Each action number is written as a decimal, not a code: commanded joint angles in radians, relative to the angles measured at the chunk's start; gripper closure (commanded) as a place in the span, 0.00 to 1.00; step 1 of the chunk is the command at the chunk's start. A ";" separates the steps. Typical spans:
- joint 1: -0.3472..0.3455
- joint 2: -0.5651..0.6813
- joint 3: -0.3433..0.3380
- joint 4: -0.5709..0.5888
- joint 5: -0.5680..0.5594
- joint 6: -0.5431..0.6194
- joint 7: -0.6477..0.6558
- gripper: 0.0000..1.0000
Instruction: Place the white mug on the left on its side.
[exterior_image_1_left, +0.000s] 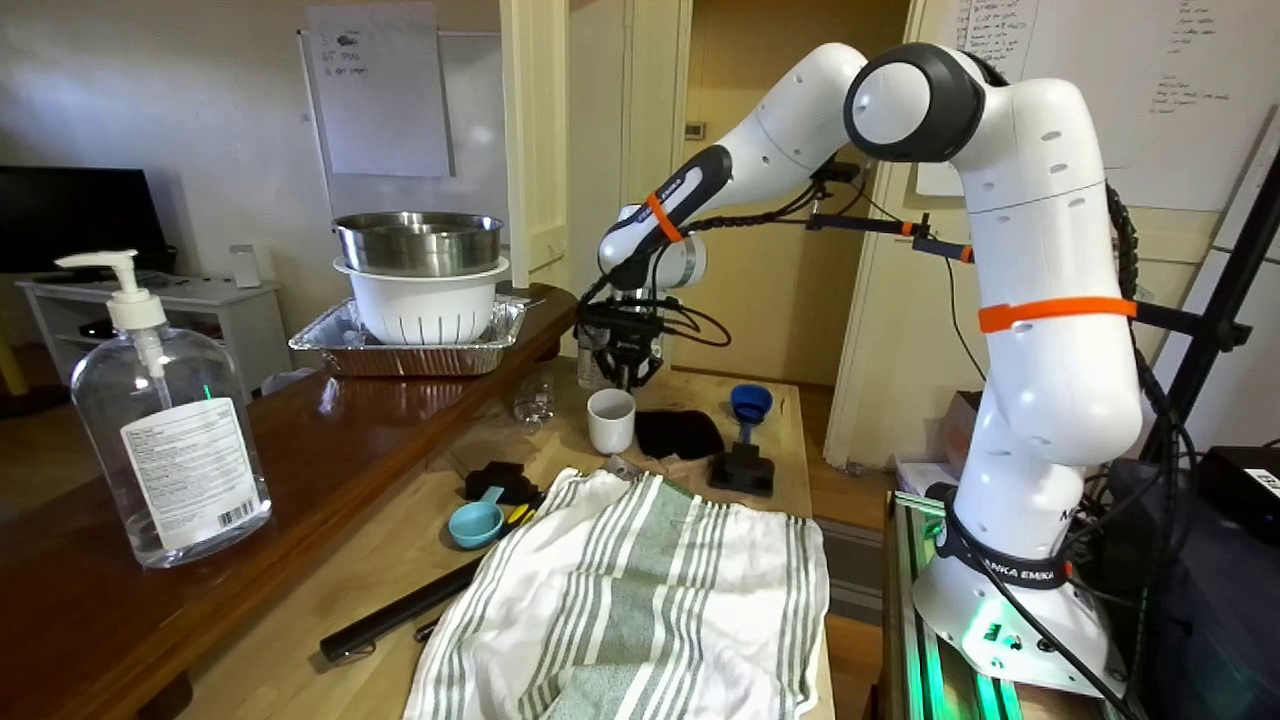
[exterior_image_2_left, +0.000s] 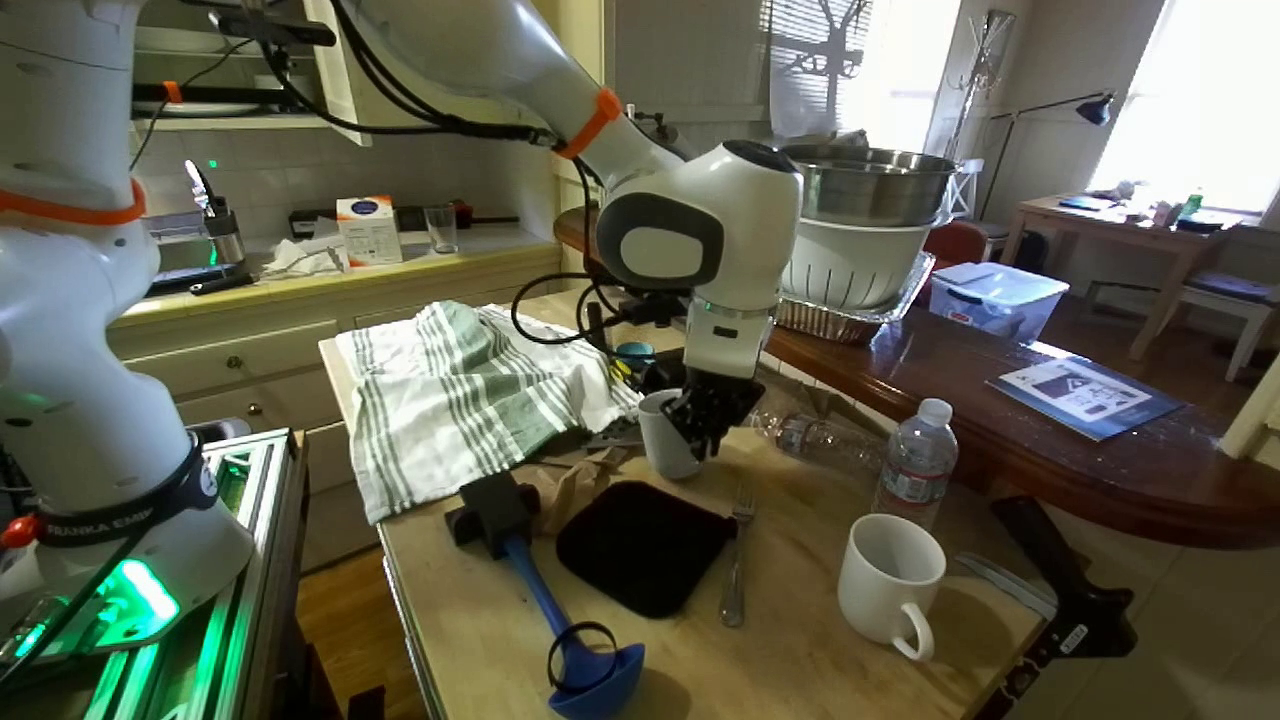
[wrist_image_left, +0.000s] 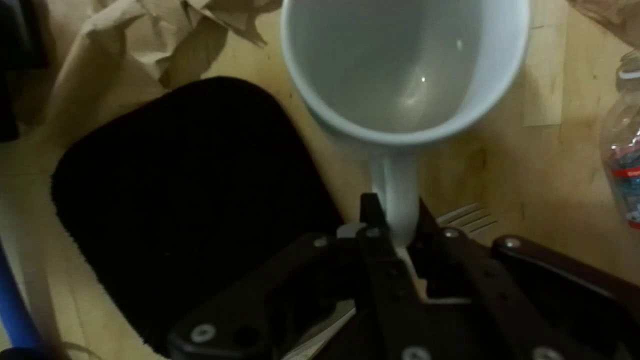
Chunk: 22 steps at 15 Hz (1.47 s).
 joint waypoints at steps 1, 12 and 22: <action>-0.039 -0.052 -0.015 0.027 0.033 -0.128 -0.012 0.96; -0.060 -0.037 0.021 0.044 0.163 -0.181 -0.068 0.96; -0.012 -0.037 0.032 0.021 0.122 -0.090 -0.052 0.96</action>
